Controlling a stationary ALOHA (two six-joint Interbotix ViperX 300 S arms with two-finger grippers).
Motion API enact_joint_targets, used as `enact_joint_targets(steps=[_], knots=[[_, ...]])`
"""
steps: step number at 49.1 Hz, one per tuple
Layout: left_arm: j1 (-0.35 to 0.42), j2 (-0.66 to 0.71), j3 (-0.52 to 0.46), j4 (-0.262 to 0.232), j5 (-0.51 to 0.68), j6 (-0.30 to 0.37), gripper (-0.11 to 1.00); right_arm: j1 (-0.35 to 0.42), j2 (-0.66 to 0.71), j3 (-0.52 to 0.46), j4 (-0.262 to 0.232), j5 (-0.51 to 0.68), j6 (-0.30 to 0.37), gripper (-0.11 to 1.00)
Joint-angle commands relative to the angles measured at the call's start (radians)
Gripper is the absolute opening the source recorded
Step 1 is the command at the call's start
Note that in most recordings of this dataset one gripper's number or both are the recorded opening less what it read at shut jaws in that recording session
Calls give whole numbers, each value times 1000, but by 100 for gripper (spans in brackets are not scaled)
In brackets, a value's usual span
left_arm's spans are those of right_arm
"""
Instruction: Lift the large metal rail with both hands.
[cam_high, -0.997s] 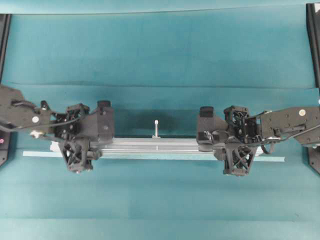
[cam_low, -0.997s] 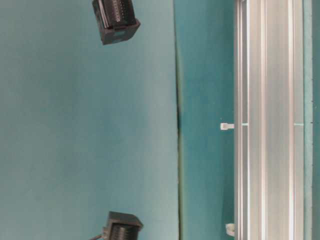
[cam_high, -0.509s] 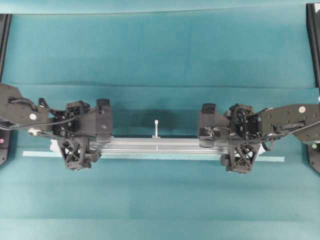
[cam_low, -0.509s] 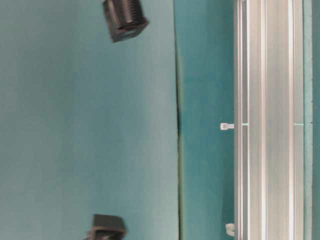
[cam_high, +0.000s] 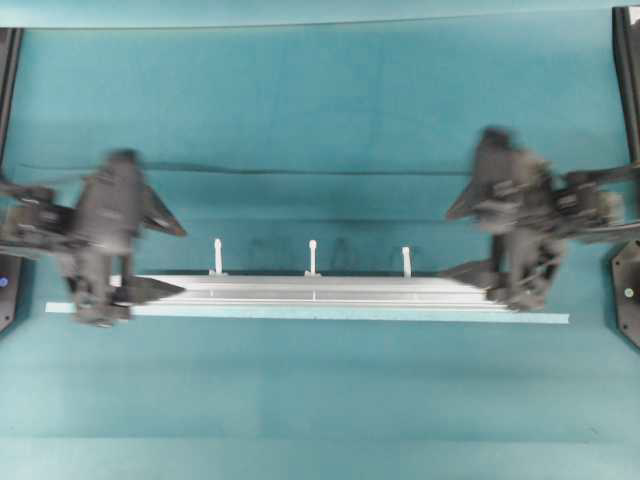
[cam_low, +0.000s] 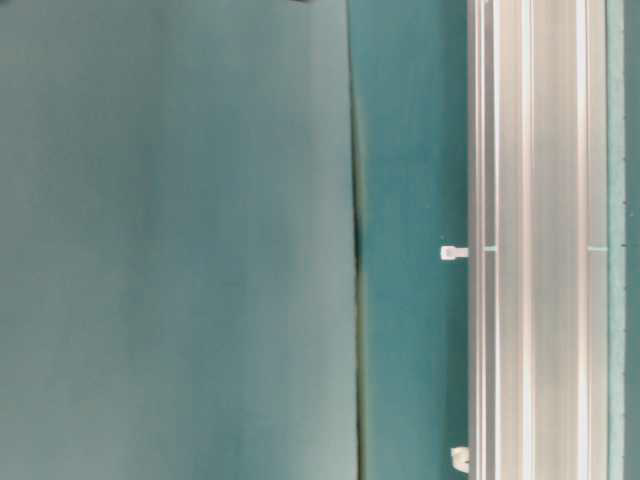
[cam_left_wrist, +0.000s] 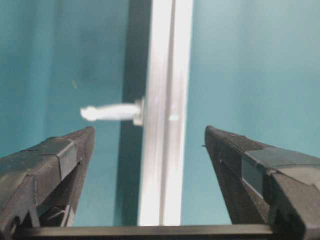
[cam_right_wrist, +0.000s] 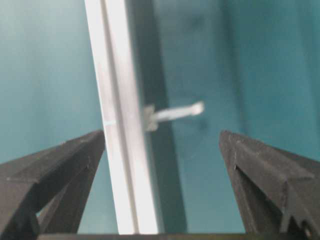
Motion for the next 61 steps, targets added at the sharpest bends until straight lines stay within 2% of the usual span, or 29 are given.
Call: enact_joint_targets(steps=[1,25,46,61], knots=[[-2,-75,2,2,-6,-2,95,-9,-52,11,-3,-11,3,97],[-2,-311,29,2,-8,-34,94,-11,-293,89,-8,-132,5,97],[-2,-506,34,2,-41,-38,94,-28,-540,121,-6,-138,8,97],[-2,-565,40,2,-91,-38,94,-40,-618,158,0,-150,31,97]])
